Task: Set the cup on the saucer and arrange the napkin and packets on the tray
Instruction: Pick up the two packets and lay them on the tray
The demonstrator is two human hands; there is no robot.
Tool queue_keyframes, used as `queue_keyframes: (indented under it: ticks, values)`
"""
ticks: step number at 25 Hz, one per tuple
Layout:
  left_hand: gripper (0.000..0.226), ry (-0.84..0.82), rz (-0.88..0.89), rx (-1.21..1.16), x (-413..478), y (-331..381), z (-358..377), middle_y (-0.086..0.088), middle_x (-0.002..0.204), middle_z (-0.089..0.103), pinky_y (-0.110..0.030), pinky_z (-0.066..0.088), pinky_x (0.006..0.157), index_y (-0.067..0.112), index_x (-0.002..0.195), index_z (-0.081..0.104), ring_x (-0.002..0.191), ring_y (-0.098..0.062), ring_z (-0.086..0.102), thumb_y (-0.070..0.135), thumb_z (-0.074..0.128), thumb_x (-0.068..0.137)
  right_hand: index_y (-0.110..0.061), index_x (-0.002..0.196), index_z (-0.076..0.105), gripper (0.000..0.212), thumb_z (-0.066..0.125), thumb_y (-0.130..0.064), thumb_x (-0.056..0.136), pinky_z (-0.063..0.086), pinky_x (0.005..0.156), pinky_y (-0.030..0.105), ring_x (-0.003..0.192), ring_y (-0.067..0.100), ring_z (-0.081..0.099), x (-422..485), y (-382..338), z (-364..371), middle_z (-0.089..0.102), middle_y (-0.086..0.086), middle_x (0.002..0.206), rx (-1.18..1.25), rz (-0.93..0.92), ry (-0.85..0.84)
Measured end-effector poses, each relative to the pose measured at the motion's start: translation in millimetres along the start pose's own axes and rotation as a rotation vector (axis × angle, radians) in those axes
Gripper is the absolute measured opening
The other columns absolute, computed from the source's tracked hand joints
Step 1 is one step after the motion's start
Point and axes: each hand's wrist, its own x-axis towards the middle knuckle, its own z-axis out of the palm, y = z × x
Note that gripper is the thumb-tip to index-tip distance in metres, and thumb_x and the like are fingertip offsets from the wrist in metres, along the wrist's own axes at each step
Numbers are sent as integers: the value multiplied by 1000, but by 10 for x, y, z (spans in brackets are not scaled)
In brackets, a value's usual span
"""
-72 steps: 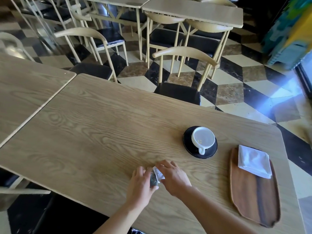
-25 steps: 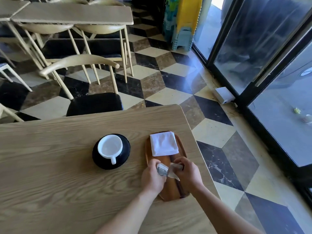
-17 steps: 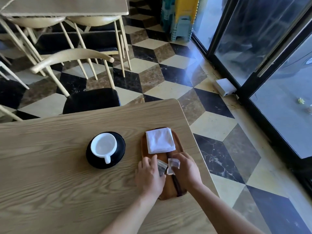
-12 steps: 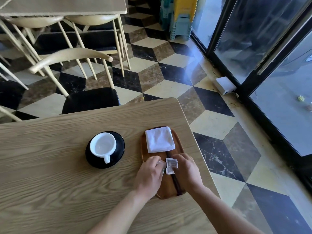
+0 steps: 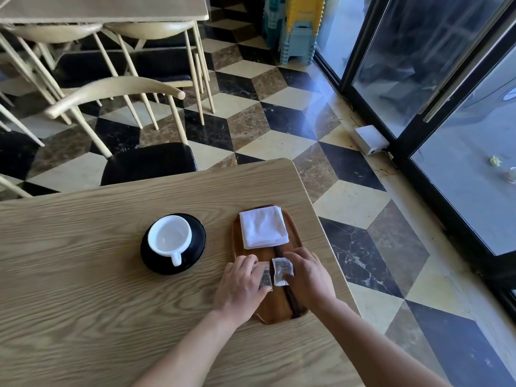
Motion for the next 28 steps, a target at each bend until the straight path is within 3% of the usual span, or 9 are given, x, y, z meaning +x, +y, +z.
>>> queue_keyframes:
  ticks: [4, 7, 9, 14, 18, 22, 28]
  values:
    - [46, -24, -31, 15, 8, 15, 38, 5, 113, 54, -34, 42, 90, 27, 126, 56, 107, -19, 49, 46, 62, 85, -29, 117, 63, 38, 72, -24, 80, 50, 72, 34, 107, 20, 51, 36, -22, -24, 55, -5, 104, 15, 16, 13]
    - [46, -39, -47, 2, 11, 0, 57, 5, 114, 53, -34, 41, 91, 29, 126, 56, 107, -18, 48, 47, 63, 84, -21, 86, 71, 15, 77, -13, 75, 50, 64, 32, 83, 20, 58, 35, -42, -74, 56, -5, 86, 203, 22, 171]
    - [48, -45, -55, 4, 17, -9, 66, 5, 114, 53, -35, 42, 91, 29, 127, 55, 106, -18, 48, 48, 65, 83, -18, 76, 67, 16, 77, -6, 72, 49, 59, 32, 77, 19, 56, -7, -32, -119, 55, -4, 82, 202, -63, 248]
    - [51, -30, -51, -13, 9, -28, 85, 6, 109, 53, -34, 44, 87, 30, 126, 58, 102, -17, 50, 48, 71, 80, -19, 82, 70, 6, 71, -18, 76, 54, 59, 38, 96, 23, 53, -249, 56, -93, 60, -4, 97, -28, -250, 48]
    - [51, -25, -41, -2, -14, -33, 89, 5, 109, 54, -34, 44, 85, 28, 125, 59, 102, -18, 51, 44, 72, 79, -17, 89, 69, 17, 73, -14, 73, 55, 64, 40, 100, 23, 55, -298, 96, -56, 63, -5, 102, 28, -167, 86]
    - [49, -28, -23, -6, -42, -43, 89, 5, 111, 54, -34, 46, 86, 27, 124, 59, 103, -18, 51, 42, 71, 80, -24, 107, 65, 26, 71, -23, 81, 55, 67, 39, 106, 20, 50, -254, 58, -1, 56, -7, 110, -112, -135, 19]
    - [49, -27, -21, -23, -42, -57, 67, 3, 117, 53, -35, 46, 92, 27, 126, 57, 111, -19, 48, 42, 70, 81, -26, 103, 64, 22, 70, -29, 82, 53, 63, 36, 104, 18, 51, -173, 18, -11, 56, -8, 107, -47, -77, 81]
